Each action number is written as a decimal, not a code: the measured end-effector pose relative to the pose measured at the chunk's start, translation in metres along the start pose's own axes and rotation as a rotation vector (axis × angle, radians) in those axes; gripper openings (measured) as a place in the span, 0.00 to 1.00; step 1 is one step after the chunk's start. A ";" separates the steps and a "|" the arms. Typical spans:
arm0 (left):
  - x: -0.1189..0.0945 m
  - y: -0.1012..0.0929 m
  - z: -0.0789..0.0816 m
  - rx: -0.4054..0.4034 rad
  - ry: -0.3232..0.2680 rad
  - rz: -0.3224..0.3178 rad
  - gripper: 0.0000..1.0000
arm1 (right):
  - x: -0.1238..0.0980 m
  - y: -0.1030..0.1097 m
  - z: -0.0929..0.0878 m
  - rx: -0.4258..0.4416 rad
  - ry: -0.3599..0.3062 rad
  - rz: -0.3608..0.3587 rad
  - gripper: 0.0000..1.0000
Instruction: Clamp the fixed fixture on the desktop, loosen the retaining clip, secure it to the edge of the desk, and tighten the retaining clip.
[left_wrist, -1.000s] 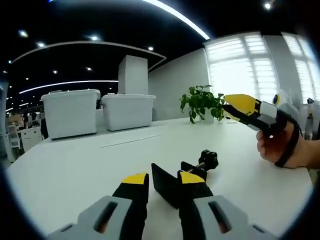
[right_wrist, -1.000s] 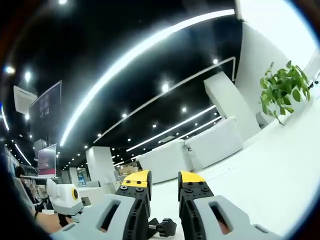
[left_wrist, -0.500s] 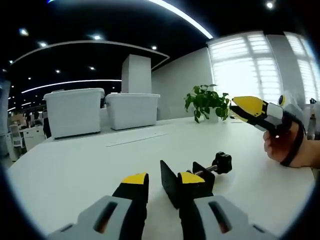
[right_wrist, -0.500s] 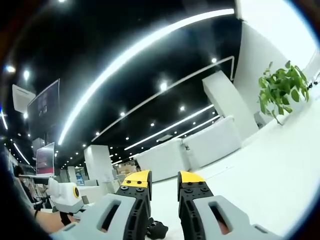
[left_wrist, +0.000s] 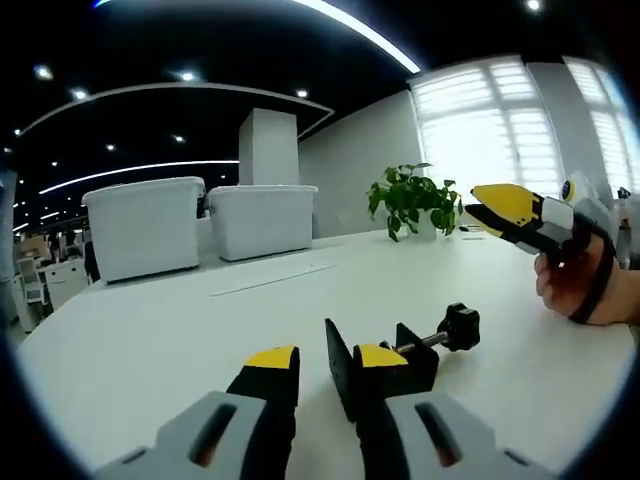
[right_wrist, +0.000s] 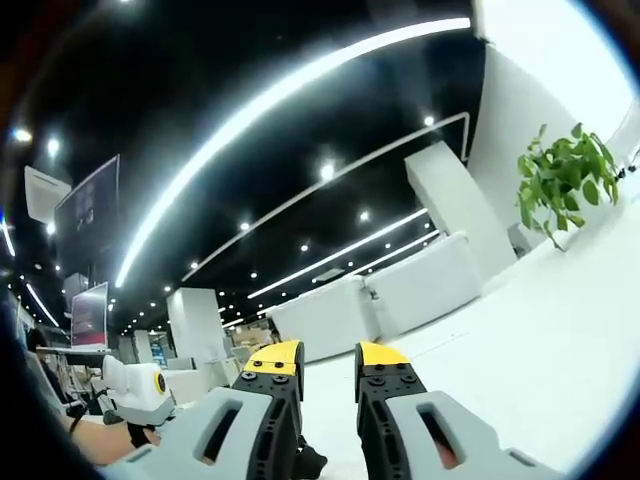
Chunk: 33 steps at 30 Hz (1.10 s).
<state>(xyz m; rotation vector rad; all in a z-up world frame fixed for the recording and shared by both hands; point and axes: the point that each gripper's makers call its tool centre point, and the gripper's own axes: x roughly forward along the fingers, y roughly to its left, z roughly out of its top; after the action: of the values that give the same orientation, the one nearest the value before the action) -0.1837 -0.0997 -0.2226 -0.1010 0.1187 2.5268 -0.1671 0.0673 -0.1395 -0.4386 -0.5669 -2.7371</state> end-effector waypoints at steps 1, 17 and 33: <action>0.001 0.000 0.000 -0.001 0.003 -0.001 0.22 | 0.000 0.000 0.000 0.001 0.000 0.000 0.20; 0.016 0.003 -0.009 0.019 0.040 -0.027 0.08 | -0.004 0.008 -0.004 0.009 0.024 0.019 0.20; 0.019 0.008 -0.020 0.069 0.105 -0.016 0.07 | -0.015 0.060 -0.060 -0.094 0.287 0.222 0.22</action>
<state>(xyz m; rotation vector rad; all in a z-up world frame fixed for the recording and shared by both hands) -0.2025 -0.0976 -0.2436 -0.2066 0.2456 2.4981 -0.1458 -0.0072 -0.1779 -0.1156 -0.2973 -2.5561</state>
